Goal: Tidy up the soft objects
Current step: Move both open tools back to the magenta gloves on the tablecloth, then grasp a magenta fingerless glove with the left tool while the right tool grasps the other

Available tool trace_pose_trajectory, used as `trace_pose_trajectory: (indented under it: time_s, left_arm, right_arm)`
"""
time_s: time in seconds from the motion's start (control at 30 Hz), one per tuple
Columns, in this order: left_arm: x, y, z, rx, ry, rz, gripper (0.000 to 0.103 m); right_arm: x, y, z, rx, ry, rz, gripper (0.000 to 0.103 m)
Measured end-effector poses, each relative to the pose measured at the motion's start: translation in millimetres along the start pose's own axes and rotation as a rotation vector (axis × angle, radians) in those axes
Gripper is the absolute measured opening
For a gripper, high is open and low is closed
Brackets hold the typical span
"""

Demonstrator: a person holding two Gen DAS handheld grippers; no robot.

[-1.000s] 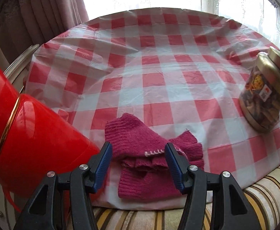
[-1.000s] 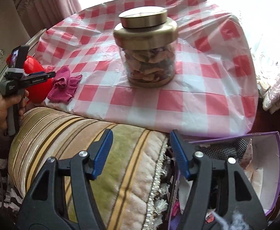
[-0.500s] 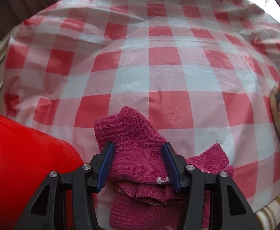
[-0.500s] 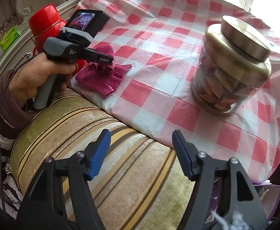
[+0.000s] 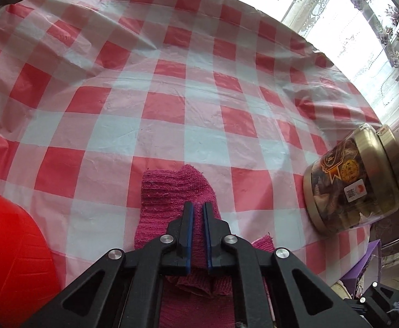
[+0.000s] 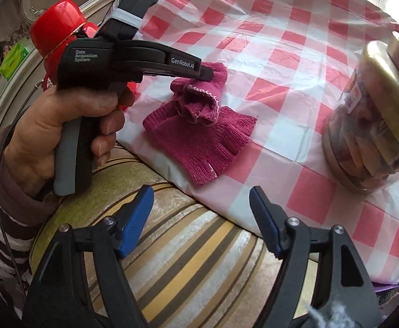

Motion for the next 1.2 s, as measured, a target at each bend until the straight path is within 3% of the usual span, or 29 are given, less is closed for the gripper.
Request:
trace_pose_trajectory:
  time_s: [0.1,0.33,0.77,0.93,1.0,1.17,1.2]
  left_arm:
    - [8,-7,-3,-0.032,0.025,-0.038,0.007]
    - [36,-16,-26,-0.067,0.172,-0.078,0.007]
    - [30,-35,-9,0.03,0.187,-0.059,0.007]
    - [27,-37,-1,0.024,0.174,-0.061,0.007]
    - [28,-38,-2,0.024,0.178,-0.064,0.007]
    - [28,-37,-4,0.017,0.18,-0.068,0.007]
    - [27,-37,-4,0.014,0.179,-0.07,0.007]
  right_arm:
    - [6,-1,17,-0.018,-0.028,-0.017,0.077]
    - [29,-7,50,-0.021,-0.055,-0.072,0.077]
    - [61,-13,98,-0.039,-0.097,-0.245,0.081]
    - [61,-10,105,-0.042,-0.111,-0.282,0.08]
    - [60,-9,107,-0.044,-0.115,-0.295,0.071]
    - [51,-11,103,-0.091,-0.095,-0.298,0.031]
    - [51,-10,101,-0.086,-0.089,-0.284,0.027]
Point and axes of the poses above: each gripper's, at about its wrist camera, not at the fingertips, and z roughly the way its jaws point, y to its right, x to its top, the point moved 10 cm from there along z, roughly the way its jaws point, and after that the axes turned 15 degrees about x, right-handed, at the moved point
